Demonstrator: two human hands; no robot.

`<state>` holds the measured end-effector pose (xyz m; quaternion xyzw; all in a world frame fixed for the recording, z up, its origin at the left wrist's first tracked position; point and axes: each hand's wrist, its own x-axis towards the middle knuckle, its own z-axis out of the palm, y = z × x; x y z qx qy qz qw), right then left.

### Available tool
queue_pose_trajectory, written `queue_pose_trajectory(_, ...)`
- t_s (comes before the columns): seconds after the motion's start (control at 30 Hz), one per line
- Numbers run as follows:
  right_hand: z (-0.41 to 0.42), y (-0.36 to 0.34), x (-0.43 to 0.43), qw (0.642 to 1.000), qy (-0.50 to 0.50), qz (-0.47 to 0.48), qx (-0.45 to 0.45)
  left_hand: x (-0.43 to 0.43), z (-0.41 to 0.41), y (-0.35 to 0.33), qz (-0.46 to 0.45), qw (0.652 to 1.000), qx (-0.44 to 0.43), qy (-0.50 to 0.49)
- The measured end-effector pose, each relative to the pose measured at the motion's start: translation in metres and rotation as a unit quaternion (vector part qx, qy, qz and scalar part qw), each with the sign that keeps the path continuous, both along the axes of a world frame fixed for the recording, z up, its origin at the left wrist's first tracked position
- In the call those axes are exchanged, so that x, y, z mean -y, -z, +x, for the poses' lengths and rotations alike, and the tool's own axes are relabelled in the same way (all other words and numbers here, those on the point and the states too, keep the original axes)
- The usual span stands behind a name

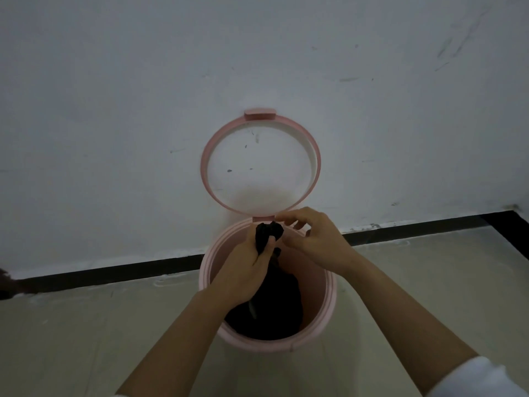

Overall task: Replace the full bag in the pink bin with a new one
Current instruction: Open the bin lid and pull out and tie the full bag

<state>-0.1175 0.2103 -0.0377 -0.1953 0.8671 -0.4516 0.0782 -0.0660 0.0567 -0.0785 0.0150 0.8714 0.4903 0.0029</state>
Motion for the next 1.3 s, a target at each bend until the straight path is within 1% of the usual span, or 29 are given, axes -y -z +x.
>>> queue_pose_trajectory(0.03,-0.001,0.0,0.002,1.0,0.003,-0.001,-0.008,0.001,-0.001,-0.001,-0.003,1.0,0.003,0.01)
queue_pose_trajectory(0.1,-0.005,0.001,0.004,0.999,0.011,0.035,-0.029,0.005,-0.004,-0.003,0.004,1.0,0.006,0.023)
queue_pose_trajectory(0.13,-0.009,0.002,0.004,0.998,0.017,0.05,-0.037,0.007,-0.005,-0.006,0.031,0.999,0.013,0.019)
queue_pose_trajectory(0.17,-0.011,0.002,0.005,0.998,0.03,0.047,-0.041,0.01,-0.007,-0.009,0.076,0.997,0.028,0.009)
queue_pose_trajectory(0.23,-0.009,0.003,0.002,0.997,0.07,0.006,-0.034,0.018,-0.008,-0.015,0.154,0.986,0.066,-0.005)
queue_pose_trajectory(0.27,-0.003,0.004,0.0,0.996,0.082,-0.028,-0.019,0.023,-0.006,-0.018,0.184,0.979,0.088,-0.001)
queue_pose_trajectory(0.3,0.002,0.002,-0.002,0.994,0.078,-0.07,0.014,0.028,-0.007,-0.02,0.212,0.971,0.111,0.009)
queue_pose_trajectory(0.33,0.01,0.004,-0.004,0.989,0.058,-0.116,0.069,0.033,-0.005,-0.017,0.237,0.961,0.144,0.012)
queue_pose_trajectory(0.37,0.017,0.008,-0.007,0.982,0.029,-0.143,0.123,0.036,-0.003,-0.015,0.256,0.951,0.176,0.012)
queue_pose_trajectory(0.4,0.022,0.01,-0.009,0.975,-0.006,-0.149,0.165,0.038,-0.003,-0.015,0.255,0.948,0.189,0.01)
queue_pose_trajectory(0.43,0.026,0.013,-0.012,0.97,-0.042,-0.131,0.2,0.039,-0.002,-0.014,0.232,0.954,0.191,0.012)
queue_pose_trajectory(0.5,0.027,0.02,-0.014,0.965,-0.067,-0.097,0.235,0.038,-0.001,-0.018,0.134,0.977,0.162,0.039)
queue_pose_trajectory(0.57,0.021,0.028,-0.015,0.968,-0.02,-0.111,0.222,0.036,-0.002,-0.021,0.034,0.991,0.108,0.066)
queue_pose_trajectory(0.63,0.015,0.035,-0.011,0.976,0.014,-0.111,0.188,0.033,-0.002,-0.023,-0.05,0.994,0.053,0.085)
queue_pose_trajectory(0.67,0.013,0.039,-0.007,0.981,0.004,-0.096,0.171,0.031,-0.002,-0.023,-0.085,0.992,0.025,0.093)
queue_pose_trajectory(0.7,0.011,0.045,-0.003,0.986,-0.027,-0.071,0.151,0.03,-0.001,-0.022,-0.118,0.988,-0.003,0.1)
queue_pose_trajectory(0.77,0.01,0.059,0.005,0.99,-0.085,0.019,0.113,0.027,0.0,-0.019,-0.183,0.975,-0.073,0.108)
queue_pose_trajectory(0.8,0.009,0.064,0.007,0.989,-0.083,0.055,0.109,0.028,0.001,-0.015,-0.207,0.966,-0.112,0.109)
queue_pose_trajectory(0.83,0.009,0.065,0.009,0.989,-0.073,0.064,0.112,0.029,0.001,-0.011,-0.226,0.956,-0.153,0.106)
queue_pose_trajectory(0.87,0.01,0.065,0.01,0.99,-0.06,0.052,0.119,0.03,0.001,-0.005,-0.243,0.946,-0.193,0.093)
queue_pose_trajectory(0.97,0.014,0.063,0.011,0.985,-0.045,-0.036,0.16,0.032,0.004,0.017,-0.265,0.925,-0.271,0.026)
queue_pose_trajectory(1.03,0.015,0.064,0.009,0.969,-0.016,-0.109,0.222,0.029,0.007,0.028,-0.248,0.92,-0.301,-0.019)
queue_pose_trajectory(1.1,0.016,0.063,0.009,0.942,0.021,-0.168,0.29,0.025,0.009,0.034,-0.238,0.919,-0.308,-0.071)
queue_pose_trajectory(1.17,0.016,0.062,0.011,0.93,0.061,-0.194,0.308,0.023,0.011,0.035,-0.232,0.918,-0.3,-0.112)
queue_pose_trajectory(1.3,0.016,0.063,0.019,0.894,0.122,-0.271,0.336,0.018,0.013,0.035,-0.176,0.937,-0.285,-0.1)
